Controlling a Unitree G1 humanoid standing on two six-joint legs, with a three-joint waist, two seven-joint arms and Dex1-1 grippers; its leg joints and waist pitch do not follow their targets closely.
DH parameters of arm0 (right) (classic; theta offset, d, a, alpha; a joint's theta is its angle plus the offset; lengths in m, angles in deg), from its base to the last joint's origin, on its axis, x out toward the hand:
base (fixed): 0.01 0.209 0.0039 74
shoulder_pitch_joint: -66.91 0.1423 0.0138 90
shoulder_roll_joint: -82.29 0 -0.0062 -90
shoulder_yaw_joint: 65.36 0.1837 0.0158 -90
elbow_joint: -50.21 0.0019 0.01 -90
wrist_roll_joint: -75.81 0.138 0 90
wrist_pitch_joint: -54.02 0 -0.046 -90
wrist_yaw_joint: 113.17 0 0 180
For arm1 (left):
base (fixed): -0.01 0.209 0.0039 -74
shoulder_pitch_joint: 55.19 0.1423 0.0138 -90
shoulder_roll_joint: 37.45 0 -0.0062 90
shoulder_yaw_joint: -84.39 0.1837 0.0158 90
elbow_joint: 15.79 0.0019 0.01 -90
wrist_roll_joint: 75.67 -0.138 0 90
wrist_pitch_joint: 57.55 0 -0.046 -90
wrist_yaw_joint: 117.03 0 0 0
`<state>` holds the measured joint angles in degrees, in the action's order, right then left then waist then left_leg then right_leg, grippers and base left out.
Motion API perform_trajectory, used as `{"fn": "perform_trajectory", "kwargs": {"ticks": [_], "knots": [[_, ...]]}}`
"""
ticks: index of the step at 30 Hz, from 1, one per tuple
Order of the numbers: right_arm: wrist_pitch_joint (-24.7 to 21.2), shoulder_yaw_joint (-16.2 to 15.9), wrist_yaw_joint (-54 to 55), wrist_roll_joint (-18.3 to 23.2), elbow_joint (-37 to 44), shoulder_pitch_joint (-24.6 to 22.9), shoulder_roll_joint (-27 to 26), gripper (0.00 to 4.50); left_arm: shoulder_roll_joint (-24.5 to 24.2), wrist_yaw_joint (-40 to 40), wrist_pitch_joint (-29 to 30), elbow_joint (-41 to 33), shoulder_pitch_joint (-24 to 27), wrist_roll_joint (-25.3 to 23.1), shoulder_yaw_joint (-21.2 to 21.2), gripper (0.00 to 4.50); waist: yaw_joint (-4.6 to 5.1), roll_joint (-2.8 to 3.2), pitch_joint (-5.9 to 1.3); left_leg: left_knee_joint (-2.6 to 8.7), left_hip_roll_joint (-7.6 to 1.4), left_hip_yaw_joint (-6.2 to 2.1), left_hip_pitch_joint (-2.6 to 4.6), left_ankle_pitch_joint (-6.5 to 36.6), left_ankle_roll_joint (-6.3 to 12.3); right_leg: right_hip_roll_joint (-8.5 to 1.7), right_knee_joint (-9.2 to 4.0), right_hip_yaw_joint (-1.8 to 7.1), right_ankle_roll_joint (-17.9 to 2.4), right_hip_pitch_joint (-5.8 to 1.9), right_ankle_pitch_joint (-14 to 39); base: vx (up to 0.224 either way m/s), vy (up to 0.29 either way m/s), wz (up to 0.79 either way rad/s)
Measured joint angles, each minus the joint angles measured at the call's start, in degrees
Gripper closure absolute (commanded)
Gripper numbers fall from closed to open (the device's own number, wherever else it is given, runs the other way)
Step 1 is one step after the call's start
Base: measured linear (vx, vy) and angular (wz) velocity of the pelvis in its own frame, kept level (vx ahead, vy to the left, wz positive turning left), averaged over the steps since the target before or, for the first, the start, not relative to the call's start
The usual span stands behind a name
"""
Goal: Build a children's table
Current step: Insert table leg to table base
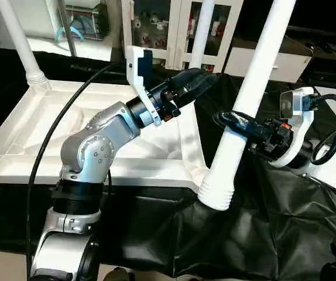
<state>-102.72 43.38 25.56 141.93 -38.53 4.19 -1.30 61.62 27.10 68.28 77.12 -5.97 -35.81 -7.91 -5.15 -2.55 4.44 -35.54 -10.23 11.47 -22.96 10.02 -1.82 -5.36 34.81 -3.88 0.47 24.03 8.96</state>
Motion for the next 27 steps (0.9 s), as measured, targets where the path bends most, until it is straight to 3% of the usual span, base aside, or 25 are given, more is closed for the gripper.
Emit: {"fn": "perform_trajectory", "kwargs": {"ticks": [3, 7, 14, 20, 27], "knots": [[1.10, -0.75, 1.95, -1.27, 1.86, 0.05, -0.29, 2.76, 0.99, 1.48, 1.65, -0.68, -0.02, 0.81, -0.20, 1.62, 0.00, 0.00, 0.00, 0.07, 0.00, 0.00, 0.00, -0.02, -0.04, 0.00, 0.00, 0.00, 0.04, 0.01, 0.02, 0.000, 0.000, 0.00], [0.54, -0.82, 4.03, 1.53, 3.61, 1.07, -1.82, 2.76, 2.48, 3.54, 4.74, -0.96, -0.46, 2.52, -0.82, 1.62, -0.01, -0.03, 0.02, 0.14, 0.00, 0.00, 0.00, -0.03, -0.06, 0.00, 0.00, -0.01, 0.10, 0.05, 0.06, 0.000, 0.000, 0.00], [-0.70, -5.32, -2.90, 0.04, 5.64, -1.53, 3.15, 2.76, 3.92, 2.02, 16.62, 2.18, -3.82, 14.34, -4.46, 1.62, -0.25, -0.24, 0.02, 0.14, 0.04, 0.00, -0.02, -0.04, -0.06, 0.00, -0.03, 0.02, 0.21, 0.01, 0.13, 0.000, 0.000, 0.00], [-0.67, -8.72, -5.60, -1.34, 8.28, -2.47, 5.52, 2.76, 3.64, -1.68, 22.99, 3.69, -4.61, 19.00, -4.45, 1.62, -0.20, -0.23, 0.02, 0.15, 0.04, -0.04, -0.02, -0.03, -0.06, 0.00, -0.05, 0.01, 0.22, 0.00, 0.13, 0.000, 0.000, 0.00], [0.12, -15.22, -11.51, -5.83, 11.10, -3.29, 9.95, 2.76, 2.47, -4.45, 24.16, 4.36, -6.08, 17.70, -1.25, 1.62, -0.24, -0.21, 0.02, 0.47, 0.08, -0.06, -0.02, -0.05, -0.08, 0.04, -0.45, -0.01, 0.23, -0.08, 0.13, 0.000, 0.000, 0.00]]}}
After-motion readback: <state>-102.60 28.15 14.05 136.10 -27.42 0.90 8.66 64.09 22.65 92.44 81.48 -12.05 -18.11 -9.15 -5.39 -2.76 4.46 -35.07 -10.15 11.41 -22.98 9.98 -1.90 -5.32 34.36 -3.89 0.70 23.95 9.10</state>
